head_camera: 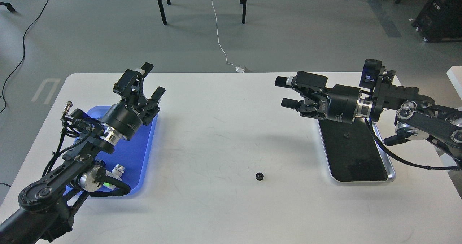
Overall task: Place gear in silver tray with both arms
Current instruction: 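Reach the right gripper down and grasp the second gear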
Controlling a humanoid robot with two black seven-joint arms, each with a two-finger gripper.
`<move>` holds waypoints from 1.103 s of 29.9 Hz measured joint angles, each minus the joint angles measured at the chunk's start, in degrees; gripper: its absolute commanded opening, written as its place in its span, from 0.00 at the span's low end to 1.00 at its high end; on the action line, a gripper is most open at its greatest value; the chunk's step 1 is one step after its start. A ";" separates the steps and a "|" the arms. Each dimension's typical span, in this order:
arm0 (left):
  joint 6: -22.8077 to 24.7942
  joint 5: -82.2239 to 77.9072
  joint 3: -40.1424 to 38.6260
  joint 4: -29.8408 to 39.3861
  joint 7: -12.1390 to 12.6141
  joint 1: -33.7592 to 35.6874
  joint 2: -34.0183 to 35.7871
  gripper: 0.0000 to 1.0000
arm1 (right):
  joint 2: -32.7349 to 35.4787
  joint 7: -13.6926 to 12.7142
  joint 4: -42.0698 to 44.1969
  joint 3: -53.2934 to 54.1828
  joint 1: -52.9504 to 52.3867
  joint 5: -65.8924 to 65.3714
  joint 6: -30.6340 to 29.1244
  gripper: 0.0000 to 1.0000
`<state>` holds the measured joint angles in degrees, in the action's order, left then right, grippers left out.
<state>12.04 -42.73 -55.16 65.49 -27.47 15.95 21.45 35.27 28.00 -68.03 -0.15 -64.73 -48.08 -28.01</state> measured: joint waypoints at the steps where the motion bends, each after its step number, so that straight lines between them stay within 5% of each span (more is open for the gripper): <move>1: 0.37 0.61 -0.73 0.00 0.58 -0.59 0.00 0.98 | -0.86 0.00 -0.99 -3.53 -2.97 -2.73 0.00 0.99; 10: 1.95 1.78 -3.37 0.35 1.71 -1.96 0.34 0.98 | -13.29 0.00 -1.94 -25.00 -15.75 -27.37 0.81 0.99; 23: 1.67 1.78 -3.42 2.61 1.80 -2.67 0.32 0.98 | -28.79 0.00 8.57 -34.59 -18.14 -32.45 9.32 0.99; 33: 1.66 1.71 -3.38 3.05 1.81 -2.67 0.92 0.98 | -32.78 0.00 9.34 -43.95 -18.96 -34.39 19.02 0.97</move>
<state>13.69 -41.02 -58.53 68.54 -25.66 13.27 22.36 2.50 28.00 -58.69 -44.10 -83.69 -82.47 -8.99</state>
